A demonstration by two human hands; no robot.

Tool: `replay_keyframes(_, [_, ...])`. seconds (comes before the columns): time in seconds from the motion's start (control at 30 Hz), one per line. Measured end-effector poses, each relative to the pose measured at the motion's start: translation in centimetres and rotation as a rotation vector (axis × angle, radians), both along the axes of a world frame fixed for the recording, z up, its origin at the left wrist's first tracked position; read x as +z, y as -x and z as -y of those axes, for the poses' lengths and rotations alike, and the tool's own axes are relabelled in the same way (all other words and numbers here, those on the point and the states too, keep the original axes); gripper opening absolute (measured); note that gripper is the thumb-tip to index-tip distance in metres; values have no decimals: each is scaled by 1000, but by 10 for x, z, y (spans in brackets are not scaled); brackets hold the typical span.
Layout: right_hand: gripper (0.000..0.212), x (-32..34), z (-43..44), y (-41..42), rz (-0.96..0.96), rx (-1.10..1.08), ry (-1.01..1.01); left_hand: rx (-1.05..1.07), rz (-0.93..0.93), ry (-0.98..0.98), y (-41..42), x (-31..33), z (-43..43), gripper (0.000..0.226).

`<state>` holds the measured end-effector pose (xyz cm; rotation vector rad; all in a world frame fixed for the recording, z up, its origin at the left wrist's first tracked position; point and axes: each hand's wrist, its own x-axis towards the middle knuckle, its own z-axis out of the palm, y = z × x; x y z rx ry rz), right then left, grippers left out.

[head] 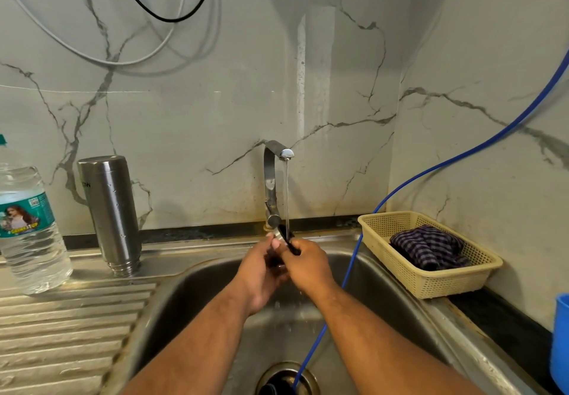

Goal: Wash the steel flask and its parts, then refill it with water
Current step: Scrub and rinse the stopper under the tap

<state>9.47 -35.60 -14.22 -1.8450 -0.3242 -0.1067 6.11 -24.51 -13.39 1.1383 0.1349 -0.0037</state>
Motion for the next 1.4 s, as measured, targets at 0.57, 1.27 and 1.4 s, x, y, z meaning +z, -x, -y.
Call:
replay_keyframes(0.57, [79, 4, 9, 7, 81, 47, 123, 24, -240, -181, -5, -8, -12, 51])
replay_keyframes(1.27, [78, -1, 16, 0, 387, -96, 479, 54, -75, -398, -11, -21, 14, 22])
replay_keyframes(1.4, [76, -3, 16, -3, 379, -93, 432, 64, -39, -377, -13, -22, 17, 27])
